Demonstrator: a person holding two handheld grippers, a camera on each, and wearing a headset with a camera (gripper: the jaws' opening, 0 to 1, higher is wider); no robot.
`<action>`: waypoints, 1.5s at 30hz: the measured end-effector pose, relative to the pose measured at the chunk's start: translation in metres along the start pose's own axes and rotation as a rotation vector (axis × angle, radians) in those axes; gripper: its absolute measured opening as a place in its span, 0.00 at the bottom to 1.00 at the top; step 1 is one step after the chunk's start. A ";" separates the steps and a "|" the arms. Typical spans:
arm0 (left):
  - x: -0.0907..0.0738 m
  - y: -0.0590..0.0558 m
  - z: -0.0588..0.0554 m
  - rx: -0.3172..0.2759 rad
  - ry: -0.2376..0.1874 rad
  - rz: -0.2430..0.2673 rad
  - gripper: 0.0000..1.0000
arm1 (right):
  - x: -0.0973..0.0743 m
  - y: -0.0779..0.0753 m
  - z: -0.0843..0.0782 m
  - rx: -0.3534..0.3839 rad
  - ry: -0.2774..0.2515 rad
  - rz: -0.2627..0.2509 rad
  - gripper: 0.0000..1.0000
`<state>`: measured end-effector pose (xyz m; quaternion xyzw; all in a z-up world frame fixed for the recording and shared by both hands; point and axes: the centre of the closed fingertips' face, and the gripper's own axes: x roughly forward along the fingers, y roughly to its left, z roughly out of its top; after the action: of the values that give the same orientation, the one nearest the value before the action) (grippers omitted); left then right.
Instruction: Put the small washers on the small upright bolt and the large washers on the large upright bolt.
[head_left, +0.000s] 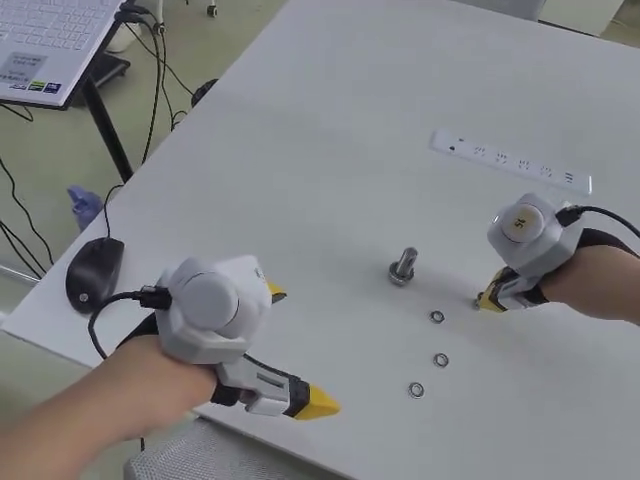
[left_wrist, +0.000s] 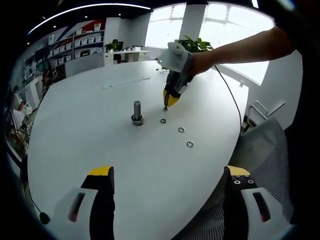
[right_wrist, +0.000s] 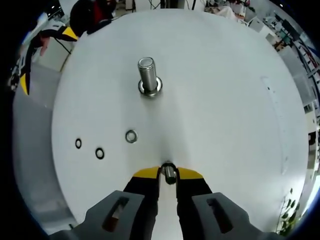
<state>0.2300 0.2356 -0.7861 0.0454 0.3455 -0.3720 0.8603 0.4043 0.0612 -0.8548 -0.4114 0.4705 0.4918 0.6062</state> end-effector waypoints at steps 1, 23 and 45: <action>0.000 0.000 0.000 0.000 0.000 0.000 0.90 | 0.001 0.000 0.000 0.000 0.001 0.000 0.13; 0.003 0.000 -0.001 0.003 0.015 -0.007 0.89 | 0.008 0.004 -0.007 0.009 0.014 0.007 0.13; 0.001 -0.005 -0.004 0.005 0.024 -0.012 0.87 | 0.008 0.008 -0.003 -0.007 -0.002 0.015 0.17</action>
<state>0.2248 0.2324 -0.7890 0.0498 0.3550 -0.3775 0.8538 0.3960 0.0614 -0.8636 -0.4094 0.4716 0.4984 0.6013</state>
